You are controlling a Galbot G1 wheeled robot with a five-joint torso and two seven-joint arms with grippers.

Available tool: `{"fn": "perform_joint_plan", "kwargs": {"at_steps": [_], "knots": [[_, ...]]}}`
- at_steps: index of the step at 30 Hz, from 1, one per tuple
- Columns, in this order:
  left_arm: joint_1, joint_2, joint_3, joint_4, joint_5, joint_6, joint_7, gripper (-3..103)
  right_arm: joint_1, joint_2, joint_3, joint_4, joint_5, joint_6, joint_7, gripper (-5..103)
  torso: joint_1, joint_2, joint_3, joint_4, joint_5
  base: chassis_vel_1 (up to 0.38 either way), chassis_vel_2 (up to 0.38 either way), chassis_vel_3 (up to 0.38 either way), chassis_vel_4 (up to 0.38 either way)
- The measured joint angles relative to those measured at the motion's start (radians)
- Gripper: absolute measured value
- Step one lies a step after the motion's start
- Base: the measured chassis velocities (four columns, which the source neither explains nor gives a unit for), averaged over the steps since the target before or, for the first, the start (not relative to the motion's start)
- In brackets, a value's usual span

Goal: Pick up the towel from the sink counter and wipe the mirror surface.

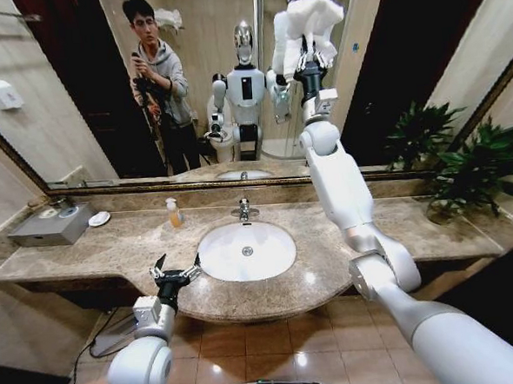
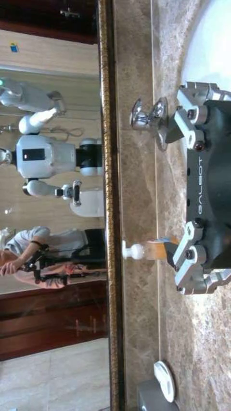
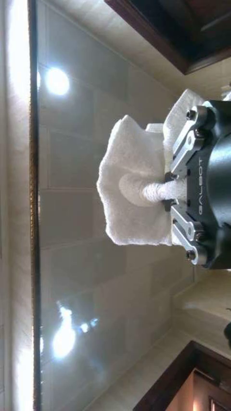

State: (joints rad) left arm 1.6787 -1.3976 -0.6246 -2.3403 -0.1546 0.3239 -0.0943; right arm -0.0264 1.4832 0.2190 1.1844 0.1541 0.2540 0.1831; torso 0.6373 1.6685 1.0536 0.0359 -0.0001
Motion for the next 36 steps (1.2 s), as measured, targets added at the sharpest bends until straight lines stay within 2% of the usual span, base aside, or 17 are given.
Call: {"fn": "perform_joint_plan", "kwargs": {"at_steps": [9,12,17,21,24,28,36], "knots": [[0.0,0.0,0.0,0.0,0.0,0.0,0.0,100,-0.022,-0.021,0.002,0.009,0.006,0.005,-0.01,8,0.0,0.0,0.0,0.0002,0.0001,-0.055,0.05,0.08,-0.05],[0.0,0.0,0.0,0.0,0.0,0.0,0.0,100,-0.027,-0.029,0.004,0.015,0.013,0.005,-0.011,8,0.0,0.0,0.0,-0.0006,0.0001,-0.117,0.111,0.087,-0.113],[0.0,0.0,0.0,0.0,0.0,0.0,0.0,100,-0.041,-0.045,0.005,0.046,0.023,0.011,-0.012,8,0.001,0.0,0.0,0.0001,-0.0001,-0.112,0.138,0.122,-0.112],[0.0,0.0,0.0,0.0,0.0,0.0,0.0,100,-0.054,-0.045,0.018,0.057,0.002,0.026,-0.013,8,0.001,0.0,0.0,-0.0002,0.0002,-0.055,0.063,0.07,-0.037],[0.0,0.0,0.0,0.0,0.0,0.0,0.0,100,-0.048,-0.033,0.031,0.03,-0.014,0.032,-0.012,8,0.0,0.0,0.0,-0.0008,0.0001,0.0,0.0,0.0,0.0],[0.0,0.0,0.0,0.0,0.0,0.0,0.0,100,-0.023,0.006,0.05,-0.052,-0.043,0.052,-0.02,8,0.0,0.0,0.0,0.0,0.0,0.0,0.0,0.0,0.0],[0.0,0.0,0.0,0.0,0.0,0.0,0.0,100,-0.011,0.096,0.023,-0.145,-0.07,0.098,-0.097,8,0.0,0.0,0.0,-0.0007,0.0,0.0,0.0,0.0,0.0]]}}
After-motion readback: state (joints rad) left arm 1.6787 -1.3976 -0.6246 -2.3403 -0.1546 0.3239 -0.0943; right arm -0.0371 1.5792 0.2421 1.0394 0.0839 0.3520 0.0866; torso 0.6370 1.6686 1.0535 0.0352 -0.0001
